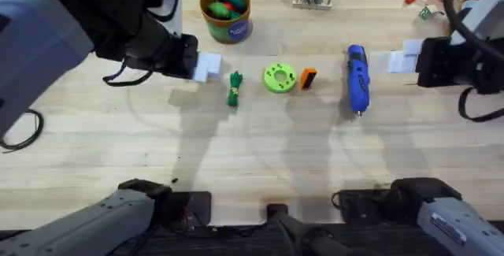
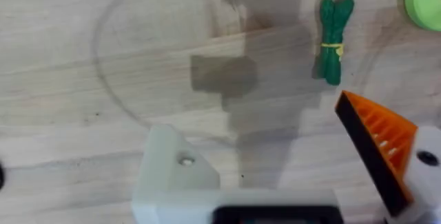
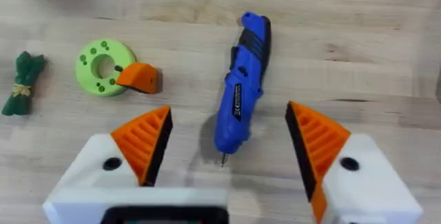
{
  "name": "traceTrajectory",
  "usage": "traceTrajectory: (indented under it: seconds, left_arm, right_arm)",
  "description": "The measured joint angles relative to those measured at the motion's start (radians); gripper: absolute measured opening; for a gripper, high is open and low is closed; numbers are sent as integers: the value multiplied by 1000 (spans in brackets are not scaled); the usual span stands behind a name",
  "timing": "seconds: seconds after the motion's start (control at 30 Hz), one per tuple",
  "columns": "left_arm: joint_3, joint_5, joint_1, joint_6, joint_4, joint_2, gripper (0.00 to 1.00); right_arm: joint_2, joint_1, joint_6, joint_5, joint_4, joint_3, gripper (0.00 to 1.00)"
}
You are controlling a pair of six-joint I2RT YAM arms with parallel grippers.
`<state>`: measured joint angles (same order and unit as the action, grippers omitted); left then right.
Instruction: Pick up the gripper from the table and insert it into the empty holder that is missing its gripper. Then pick up a screw, insert it into the mounting hole, and use the screwdriver to tighten it. Finally, clean up the table by picking up the vegetable and placing it into the bucket.
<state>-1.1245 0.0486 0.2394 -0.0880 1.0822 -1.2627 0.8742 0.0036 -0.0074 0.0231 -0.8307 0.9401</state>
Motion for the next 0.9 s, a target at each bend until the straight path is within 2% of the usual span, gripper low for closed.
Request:
traceTrajectory:
  seconds: [0.27,0.6,0.73,0.9]
  left_arm:
    - [-121,0,40,-58,98,-136,985]
    - [-169,1,47,-79,88,-286,985]
    - [-170,1,86,-86,63,-344,985]
    - [-170,0,149,-129,-18,-420,985]
  right_arm:
    - [0,0,0,0,0,0,991]
    - [0,0,0,0,0,0,992]
    - [0,0,0,0,1,0,991]
    - [0,0,0,0,4,0,991]
